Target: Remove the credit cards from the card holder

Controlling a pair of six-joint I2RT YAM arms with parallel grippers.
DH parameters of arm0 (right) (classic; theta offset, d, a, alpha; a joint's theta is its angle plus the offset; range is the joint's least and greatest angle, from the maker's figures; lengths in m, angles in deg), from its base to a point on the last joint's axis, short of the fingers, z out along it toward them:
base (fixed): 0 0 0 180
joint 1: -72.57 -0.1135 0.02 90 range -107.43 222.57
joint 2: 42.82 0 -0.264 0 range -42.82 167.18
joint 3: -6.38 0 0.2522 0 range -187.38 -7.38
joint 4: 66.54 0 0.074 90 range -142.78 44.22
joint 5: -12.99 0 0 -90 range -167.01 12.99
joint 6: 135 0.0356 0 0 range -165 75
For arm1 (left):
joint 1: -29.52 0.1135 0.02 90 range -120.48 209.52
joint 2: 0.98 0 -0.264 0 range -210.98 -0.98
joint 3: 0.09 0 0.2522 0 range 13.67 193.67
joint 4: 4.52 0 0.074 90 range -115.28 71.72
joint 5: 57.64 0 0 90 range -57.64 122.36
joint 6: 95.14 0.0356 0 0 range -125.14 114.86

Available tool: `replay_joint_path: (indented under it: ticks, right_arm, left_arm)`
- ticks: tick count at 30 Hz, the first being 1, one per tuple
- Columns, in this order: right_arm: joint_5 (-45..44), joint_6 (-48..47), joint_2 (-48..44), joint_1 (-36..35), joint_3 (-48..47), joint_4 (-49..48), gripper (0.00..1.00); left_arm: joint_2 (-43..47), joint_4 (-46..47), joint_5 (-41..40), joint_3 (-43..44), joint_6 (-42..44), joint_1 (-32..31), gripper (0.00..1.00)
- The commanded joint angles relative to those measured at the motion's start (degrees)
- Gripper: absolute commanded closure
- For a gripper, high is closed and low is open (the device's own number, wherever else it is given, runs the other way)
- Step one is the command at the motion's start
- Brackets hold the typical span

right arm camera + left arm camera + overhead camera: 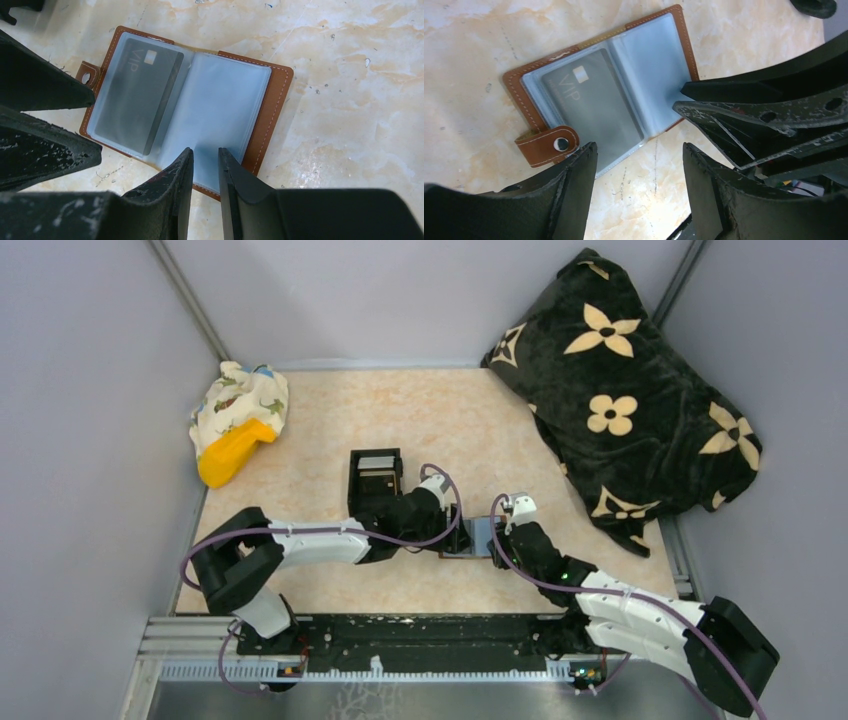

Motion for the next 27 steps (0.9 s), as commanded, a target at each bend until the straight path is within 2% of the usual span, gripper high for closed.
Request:
replay_joint_path:
  ticks: [1, 17, 27]
  right_arm:
    - [0.0, -0.3, -0.1, -0.6, -1.6, -2.3, 0.75]
    - [0.0, -0.1, -0.4, -0.5, -1.5, -2.0, 0.74]
    - [0.1, -0.1, -0.3, -0.5, -1.5, -2.1, 0.74]
  left_arm:
    - [1.5, -1.6, -3.7, -0.5, 0.8, -0.3, 0.3]
    - [-4.8, -0.9, -2.8, 0.9, -0.9, -0.3, 0.25]
    - [-5.3, 4.2, 3.7, 1.5, -2.9, -0.3, 0.25]
